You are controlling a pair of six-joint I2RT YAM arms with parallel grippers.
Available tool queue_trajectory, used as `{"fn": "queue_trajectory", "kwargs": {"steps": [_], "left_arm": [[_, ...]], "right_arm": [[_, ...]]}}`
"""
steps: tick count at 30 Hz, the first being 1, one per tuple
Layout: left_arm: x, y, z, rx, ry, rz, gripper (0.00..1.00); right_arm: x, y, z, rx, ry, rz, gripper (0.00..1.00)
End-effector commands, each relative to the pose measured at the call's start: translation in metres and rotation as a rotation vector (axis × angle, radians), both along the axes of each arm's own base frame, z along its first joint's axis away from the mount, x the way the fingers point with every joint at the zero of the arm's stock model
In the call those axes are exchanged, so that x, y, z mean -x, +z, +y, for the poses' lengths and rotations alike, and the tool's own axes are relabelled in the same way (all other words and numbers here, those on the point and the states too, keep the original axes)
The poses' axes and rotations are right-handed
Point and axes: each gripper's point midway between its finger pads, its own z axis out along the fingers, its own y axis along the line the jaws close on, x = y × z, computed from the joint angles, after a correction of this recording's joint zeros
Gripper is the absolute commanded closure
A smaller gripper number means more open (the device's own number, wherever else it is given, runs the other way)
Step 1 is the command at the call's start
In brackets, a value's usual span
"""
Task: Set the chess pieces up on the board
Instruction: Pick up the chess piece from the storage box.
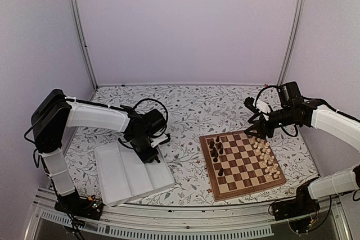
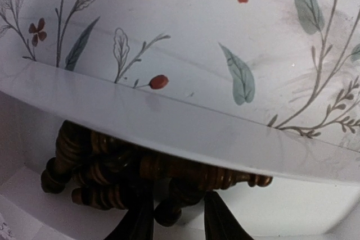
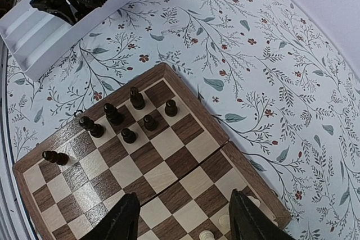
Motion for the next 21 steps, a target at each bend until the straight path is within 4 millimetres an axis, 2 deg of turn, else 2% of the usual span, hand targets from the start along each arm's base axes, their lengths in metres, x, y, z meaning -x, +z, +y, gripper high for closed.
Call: {"fn": "queue_trajectory", "kwargs": {"steps": [1,5,11,15,18,21], "left_arm": [[0.002,0.010,-0.004,-0.019,-0.041,-0.008,0.67],[0.003,0.015,-0.006,0.006,-0.066,-0.006,0.69],[0.014,-0.006,-0.001,-0.041,-0.074,0.065,0.79],[0.018,-0.008,0.001,-0.049,-0.071,0.085,0.88],[0.019,0.003,-0.002,-0.031,-0.068,0.090,0.95],[0.018,0.027,-0.009,0.023,-0.063,0.070,0.98]], "right_arm": [[0.005,-0.003,0.004,-0.017,0.026,0.019,0.43],[0.005,-0.005,0.005,-0.020,0.031,0.022,0.43],[0.004,-0.008,0.006,-0.014,0.032,0.040,0.44],[0.005,-0.010,0.008,-0.012,0.044,0.044,0.45],[0.011,-0.006,0.016,-0.018,0.085,0.050,0.47],[0.024,-0.001,0.034,-0.005,0.165,0.033,0.48]]}}
